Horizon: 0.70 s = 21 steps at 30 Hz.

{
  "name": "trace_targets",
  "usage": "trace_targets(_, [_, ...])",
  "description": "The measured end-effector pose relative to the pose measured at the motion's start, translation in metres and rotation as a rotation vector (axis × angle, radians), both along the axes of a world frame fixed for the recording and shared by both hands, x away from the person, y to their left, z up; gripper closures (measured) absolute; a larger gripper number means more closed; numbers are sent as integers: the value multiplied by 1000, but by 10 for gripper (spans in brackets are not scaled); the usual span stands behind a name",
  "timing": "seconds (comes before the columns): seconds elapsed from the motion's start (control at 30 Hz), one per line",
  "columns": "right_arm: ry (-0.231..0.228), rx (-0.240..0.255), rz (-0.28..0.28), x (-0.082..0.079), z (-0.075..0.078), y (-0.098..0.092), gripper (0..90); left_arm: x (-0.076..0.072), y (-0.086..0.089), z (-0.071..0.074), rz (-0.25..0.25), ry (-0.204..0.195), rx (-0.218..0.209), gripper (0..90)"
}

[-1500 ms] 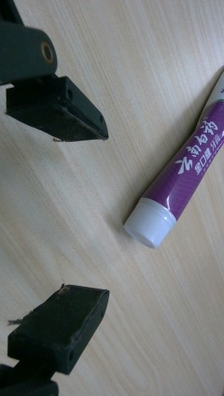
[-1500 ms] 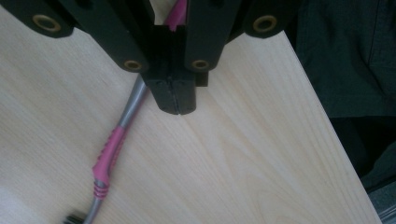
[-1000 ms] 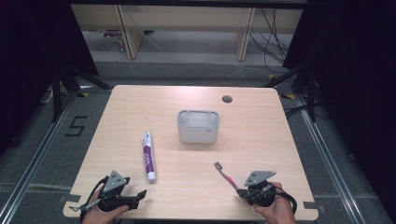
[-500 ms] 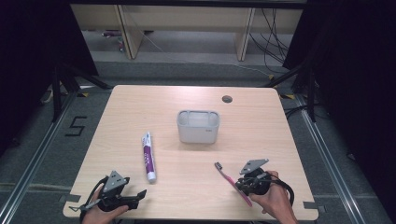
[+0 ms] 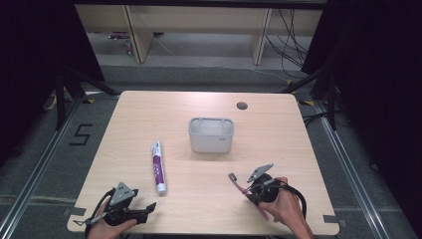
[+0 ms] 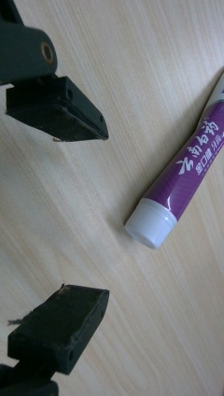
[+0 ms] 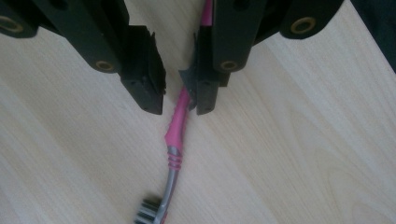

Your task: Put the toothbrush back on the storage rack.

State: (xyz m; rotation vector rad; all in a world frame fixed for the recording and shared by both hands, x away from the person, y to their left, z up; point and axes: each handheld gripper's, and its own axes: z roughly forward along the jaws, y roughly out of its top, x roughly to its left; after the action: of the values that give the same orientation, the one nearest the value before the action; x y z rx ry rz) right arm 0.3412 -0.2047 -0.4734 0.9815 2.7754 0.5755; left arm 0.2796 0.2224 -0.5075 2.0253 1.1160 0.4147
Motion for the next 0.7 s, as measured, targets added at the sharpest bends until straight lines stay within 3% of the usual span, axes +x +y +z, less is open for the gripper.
trace_targets(0.07, [10,-16,-11,1,0,3,737,0,0,0,0,0,-2,183])
trace_targets(0.2, [9,-36,36,5,-3,7,752,0,0,0,-1,0,-1,183])
trace_targets(0.27, [29,-49,15,5,-4,11,763,0,0,0,-1,1,-1,183])
trace_targets(0.3, [18,-54,40,6,-4,11,768,0,0,0,1,2,-3,183])
trace_targets(0.33, [37,-59,11,5,-4,13,770,0,0,0,-1,2,-1,183])
trace_targets(0.37, [17,-66,45,8,-4,13,771,0,0,0,-1,2,-1,183])
trace_targets(0.43, [20,-75,58,9,-4,14,776,0,0,0,2,2,-3,183])
trace_targets(0.7, [49,-137,75,13,-4,23,802,-1,0,0,4,-9,-11,183])
